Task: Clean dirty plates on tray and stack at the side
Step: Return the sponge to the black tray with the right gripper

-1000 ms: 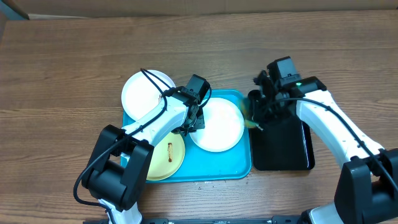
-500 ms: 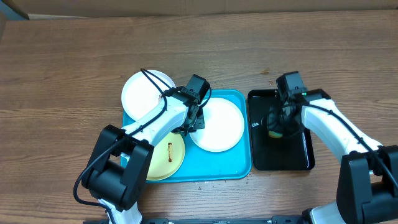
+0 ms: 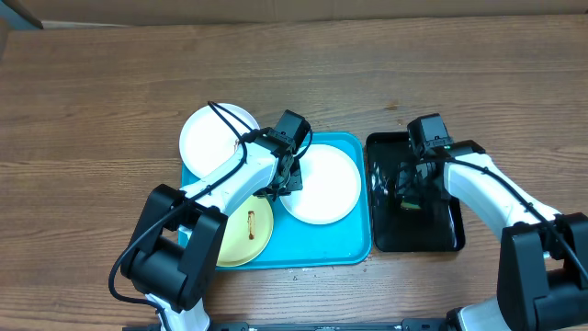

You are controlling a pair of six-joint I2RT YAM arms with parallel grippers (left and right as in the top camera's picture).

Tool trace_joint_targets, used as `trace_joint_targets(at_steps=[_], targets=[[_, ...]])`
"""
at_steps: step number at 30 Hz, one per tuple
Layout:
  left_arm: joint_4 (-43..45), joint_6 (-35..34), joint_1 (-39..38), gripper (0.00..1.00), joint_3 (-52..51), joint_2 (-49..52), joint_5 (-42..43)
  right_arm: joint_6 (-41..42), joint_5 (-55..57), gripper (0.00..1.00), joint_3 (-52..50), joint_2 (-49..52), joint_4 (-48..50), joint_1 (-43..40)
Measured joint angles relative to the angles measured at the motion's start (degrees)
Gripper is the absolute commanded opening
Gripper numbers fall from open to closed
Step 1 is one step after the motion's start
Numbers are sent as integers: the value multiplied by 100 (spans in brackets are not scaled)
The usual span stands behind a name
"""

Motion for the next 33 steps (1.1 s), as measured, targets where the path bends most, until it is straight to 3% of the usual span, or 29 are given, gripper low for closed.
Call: trace_joint_targets(at_steps=[3,5,9,11,16,19,20,21,27,29,32,33], targets=[[0,0,0,7,0,0,0,-4,-4,56,205,0,-35,0],[0,0,0,7,0,0,0,-2,-2,48,271,0,-33,0],[0,-2,0,7,0,0,0,15,22,21,256,0,76,0],[0,0,0,8,0,0,0,7,31,21,179,0,302,0],[0,-2,0,10,0,0,0,50,35,44,-385,-13,1274,0],[0,0,0,10,0,2,0,166,17,50,-616,-15,1639,4],[0,0,0,4,0,2,0,179,-4,52,-616,-22,1639,4],[-2,-2,0,4,0,2,0,186,-26,54,-603,-33,1591,4],[-72,15,0,4,2,0,92,256,-94,66,96,-216,11,4],[-74,15,2,4,4,0,107,267,-103,75,470,-391,-426,4],[-131,17,42,4,31,0,153,304,0,100,861,-715,-800,4],[-160,17,63,4,39,0,164,361,83,100,929,-826,-914,4]])
